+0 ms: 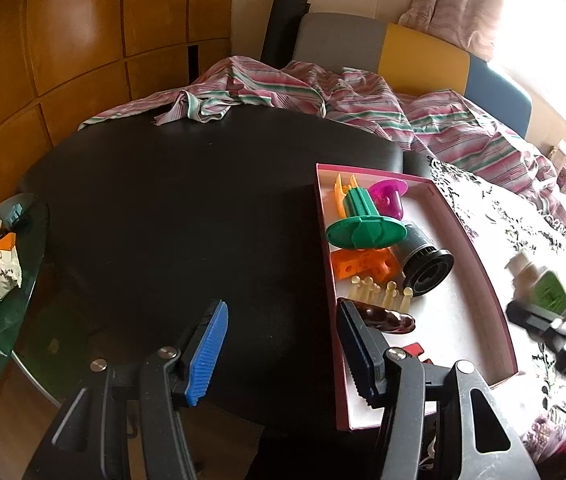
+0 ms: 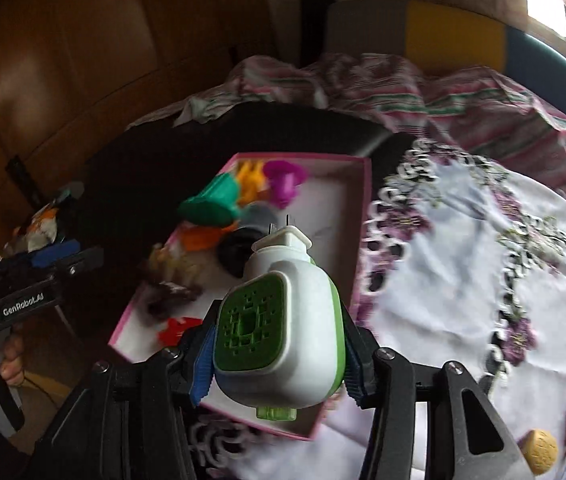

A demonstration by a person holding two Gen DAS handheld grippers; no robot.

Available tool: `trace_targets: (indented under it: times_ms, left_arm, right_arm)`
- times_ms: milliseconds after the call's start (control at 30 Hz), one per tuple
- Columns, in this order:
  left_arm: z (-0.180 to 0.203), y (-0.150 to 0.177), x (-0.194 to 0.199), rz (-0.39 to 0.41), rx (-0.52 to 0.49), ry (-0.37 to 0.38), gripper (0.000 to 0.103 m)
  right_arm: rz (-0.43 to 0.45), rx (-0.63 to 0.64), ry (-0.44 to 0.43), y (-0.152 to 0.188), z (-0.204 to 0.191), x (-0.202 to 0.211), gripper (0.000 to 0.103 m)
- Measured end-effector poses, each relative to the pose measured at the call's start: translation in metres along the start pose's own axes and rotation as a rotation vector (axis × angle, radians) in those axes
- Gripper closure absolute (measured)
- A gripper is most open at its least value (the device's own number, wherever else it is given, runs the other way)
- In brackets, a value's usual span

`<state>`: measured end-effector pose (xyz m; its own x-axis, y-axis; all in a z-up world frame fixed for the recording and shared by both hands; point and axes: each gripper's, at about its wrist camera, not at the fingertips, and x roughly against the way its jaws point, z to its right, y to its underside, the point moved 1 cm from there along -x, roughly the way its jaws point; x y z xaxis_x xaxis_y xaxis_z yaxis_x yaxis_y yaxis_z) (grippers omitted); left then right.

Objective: Organize rigid objects
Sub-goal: 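Carry the green-white plug device into the pink tray with the right tool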

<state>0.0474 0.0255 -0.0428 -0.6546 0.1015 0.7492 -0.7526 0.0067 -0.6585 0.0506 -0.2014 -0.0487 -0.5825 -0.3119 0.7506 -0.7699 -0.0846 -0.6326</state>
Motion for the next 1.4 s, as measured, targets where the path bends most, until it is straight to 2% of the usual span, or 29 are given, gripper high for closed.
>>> trace_targets:
  times_ms: [133, 267, 467, 567, 900, 1100, 1400]
  left_arm:
    - [-0.003, 0.000, 0.001, 0.004, 0.004, 0.001, 0.045]
    - [-0.004, 0.000, 0.002, 0.004, 0.003, 0.003, 0.045]
    - [-0.003, 0.000, 0.004, 0.017, -0.005, -0.007, 0.045]
    - [-0.003, 0.000, 0.007, 0.035, -0.016, -0.018, 0.045]
    - [0.003, -0.005, 0.026, 0.123, -0.080, -0.057, 0.045]
    - [0.005, -0.005, 0.033, 0.140, -0.093, -0.067, 0.045]
    - [0.008, -0.004, 0.038, 0.148, -0.101, -0.070, 0.045]
  right_arm:
    - [-0.044, 0.013, -0.013, 0.002, -0.014, -0.027, 0.051]
    - [-0.084, -0.015, 0.022, 0.005, -0.012, -0.053, 0.051]
    - [-0.113, -0.019, 0.038, 0.011, -0.013, -0.070, 0.051]
    - [-0.098, 0.009, 0.063, 0.012, -0.018, -0.070, 0.051]
    - [-0.087, -0.001, 0.069, 0.013, -0.020, -0.068, 0.051]
    - [-0.095, 0.015, 0.078, 0.013, -0.022, -0.069, 0.050]
    - [-0.107, -0.042, 0.048, 0.012, -0.018, -0.066, 0.049]
